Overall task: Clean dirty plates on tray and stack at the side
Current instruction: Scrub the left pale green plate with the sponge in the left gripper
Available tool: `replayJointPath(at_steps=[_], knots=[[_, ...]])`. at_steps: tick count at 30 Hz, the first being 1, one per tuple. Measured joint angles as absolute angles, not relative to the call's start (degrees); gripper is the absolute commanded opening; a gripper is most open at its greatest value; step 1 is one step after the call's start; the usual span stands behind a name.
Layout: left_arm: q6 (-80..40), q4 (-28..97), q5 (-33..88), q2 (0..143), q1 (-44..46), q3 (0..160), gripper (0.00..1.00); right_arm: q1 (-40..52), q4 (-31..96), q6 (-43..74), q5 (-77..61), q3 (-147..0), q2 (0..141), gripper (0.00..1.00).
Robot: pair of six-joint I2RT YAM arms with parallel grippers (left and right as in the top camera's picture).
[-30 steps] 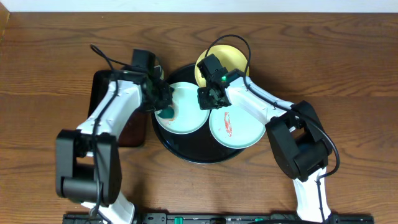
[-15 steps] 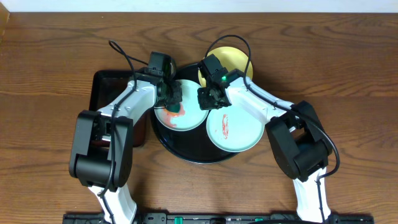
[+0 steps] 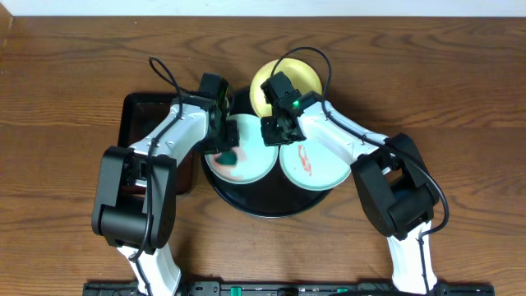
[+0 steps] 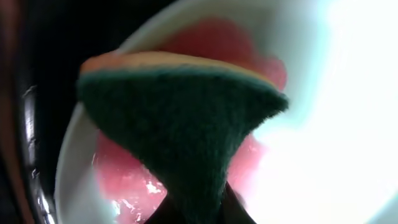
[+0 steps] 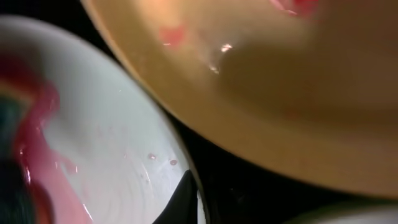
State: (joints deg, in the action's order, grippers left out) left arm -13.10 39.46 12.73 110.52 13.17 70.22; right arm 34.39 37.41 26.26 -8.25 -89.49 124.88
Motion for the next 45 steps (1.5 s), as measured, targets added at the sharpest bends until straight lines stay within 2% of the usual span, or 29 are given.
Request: replayJointPath(at_steps=[12, 21, 25, 29, 37, 41, 45], knots=[[-6.0, 38.8, 18.9, 110.7, 12.5, 70.1, 0.07, 34.3, 37.6, 25.6, -8.4, -89.5, 124.9, 0.05], [-22.0, 36.6, 4.8, 110.9, 13.8, 71.7, 0.08, 34.4, 37.8, 25.6, -9.0, -89.5, 124.9, 0.04], [-25.5, 37.9, 2.5, 110.9, 14.2, 71.9, 0.07, 34.4, 37.8, 25.6, -9.1, -89.5, 124.9, 0.05], [-20.9, 39.0, 8.1, 110.9, 13.8, 72.1, 0.07, 34.4, 37.8, 25.7, -9.1, -89.5, 124.9, 0.05], [-8.7, 39.7, 28.4, 111.8, 13.2, 72.0, 0.08, 34.3, 37.8, 25.7, -9.1, -89.5, 124.9, 0.05], [-8.3, 36.6, 28.6, 112.1, 13.3, 72.0, 0.07, 34.3, 37.8, 25.7, -9.1, -89.5, 124.9, 0.05], [-12.4, 33.6, 21.1, 112.1, 13.4, 72.0, 0.07, 34.3, 37.8, 25.7, -9.1, -89.5, 124.9, 0.05]])
